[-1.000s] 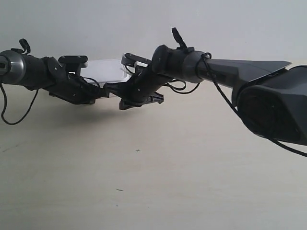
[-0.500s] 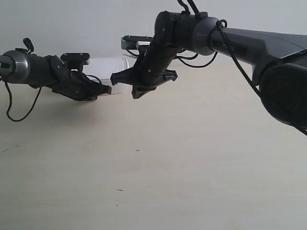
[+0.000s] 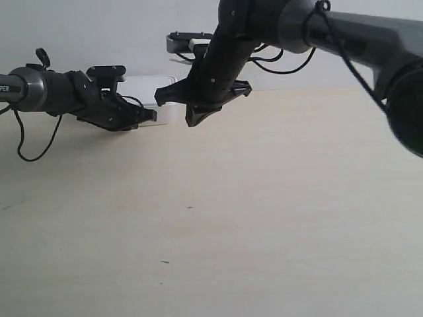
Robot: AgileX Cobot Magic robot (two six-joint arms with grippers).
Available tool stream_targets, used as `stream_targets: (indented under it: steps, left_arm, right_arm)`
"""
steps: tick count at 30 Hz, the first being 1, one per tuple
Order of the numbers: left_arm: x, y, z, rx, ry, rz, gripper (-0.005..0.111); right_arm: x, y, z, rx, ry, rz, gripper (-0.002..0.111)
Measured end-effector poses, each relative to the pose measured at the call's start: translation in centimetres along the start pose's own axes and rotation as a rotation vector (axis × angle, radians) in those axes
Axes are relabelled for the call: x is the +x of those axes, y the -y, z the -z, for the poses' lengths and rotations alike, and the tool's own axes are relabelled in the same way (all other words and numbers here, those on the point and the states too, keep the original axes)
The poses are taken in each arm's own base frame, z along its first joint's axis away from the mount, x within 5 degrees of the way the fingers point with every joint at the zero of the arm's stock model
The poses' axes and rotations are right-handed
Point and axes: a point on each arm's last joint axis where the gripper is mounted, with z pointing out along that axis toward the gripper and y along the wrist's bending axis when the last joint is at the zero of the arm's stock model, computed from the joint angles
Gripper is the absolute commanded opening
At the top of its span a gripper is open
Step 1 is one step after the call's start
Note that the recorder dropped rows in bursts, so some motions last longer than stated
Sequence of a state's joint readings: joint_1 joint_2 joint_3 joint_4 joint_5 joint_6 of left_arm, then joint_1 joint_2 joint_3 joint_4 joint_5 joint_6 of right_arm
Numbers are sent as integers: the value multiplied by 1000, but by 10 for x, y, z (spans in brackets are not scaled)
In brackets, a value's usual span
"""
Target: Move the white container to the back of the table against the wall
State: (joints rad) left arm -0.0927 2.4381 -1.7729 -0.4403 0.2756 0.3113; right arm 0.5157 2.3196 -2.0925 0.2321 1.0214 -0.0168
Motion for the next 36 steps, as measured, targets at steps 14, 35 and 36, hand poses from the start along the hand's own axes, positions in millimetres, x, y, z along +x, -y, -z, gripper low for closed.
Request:
stream_targets:
  steps: [14,35,36]
  left_arm:
    - [-5,0,-14,17,4,8,0]
    - [-9,6,-18,29,1,-20,0]
    - [-9,6,-18,29,1,-20,0]
  right_arm:
    - [87,-10,105,15,52,16,0]
    - [98,-7,97,21,45,8,0]
    - [98,-7,97,21,45,8,0]
